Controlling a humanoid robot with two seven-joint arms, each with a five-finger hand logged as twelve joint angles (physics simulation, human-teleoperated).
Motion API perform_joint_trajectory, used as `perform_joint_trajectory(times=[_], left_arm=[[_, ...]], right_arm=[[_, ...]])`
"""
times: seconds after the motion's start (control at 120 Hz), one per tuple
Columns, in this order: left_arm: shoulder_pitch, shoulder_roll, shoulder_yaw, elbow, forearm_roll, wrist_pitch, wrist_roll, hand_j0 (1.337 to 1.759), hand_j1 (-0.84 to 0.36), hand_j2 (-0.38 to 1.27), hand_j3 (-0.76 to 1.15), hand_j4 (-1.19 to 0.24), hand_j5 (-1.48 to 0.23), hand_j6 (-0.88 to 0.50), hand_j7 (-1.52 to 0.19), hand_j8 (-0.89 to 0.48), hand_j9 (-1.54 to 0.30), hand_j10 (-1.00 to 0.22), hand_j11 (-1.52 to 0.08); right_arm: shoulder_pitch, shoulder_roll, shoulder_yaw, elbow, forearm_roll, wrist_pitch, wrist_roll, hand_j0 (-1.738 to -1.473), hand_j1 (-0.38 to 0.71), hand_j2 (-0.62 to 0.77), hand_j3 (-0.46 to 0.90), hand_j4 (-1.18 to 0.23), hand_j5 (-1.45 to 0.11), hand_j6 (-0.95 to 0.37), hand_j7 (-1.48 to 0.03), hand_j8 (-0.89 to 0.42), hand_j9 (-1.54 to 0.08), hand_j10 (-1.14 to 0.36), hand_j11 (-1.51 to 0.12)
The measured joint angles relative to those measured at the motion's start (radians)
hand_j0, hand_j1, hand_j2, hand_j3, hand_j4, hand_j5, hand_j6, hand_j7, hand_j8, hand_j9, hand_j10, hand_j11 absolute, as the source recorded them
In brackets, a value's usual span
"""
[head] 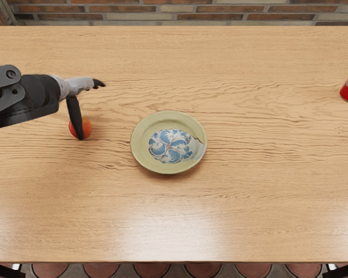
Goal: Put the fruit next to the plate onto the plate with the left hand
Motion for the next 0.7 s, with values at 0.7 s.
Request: perform_joint_trajectory(times=[0.7], left_arm=[[0.089, -0.011, 0.033, 0.005, 0.081, 0.114, 0.000, 1.658, 0.04, 0.05, 0.00, -0.26, -0.34, -0.26, -0.34, -0.26, -0.34, -0.26, -0.34]], right_arm=[[0.000, 0.000, -0.001, 0.000, 0.000, 0.000, 0.000, -1.658, -0.34, 0.00, 0.00, -0.01, -0.01, -0.01, -0.01, -0.01, -0.01, -0.01, -0.01]])
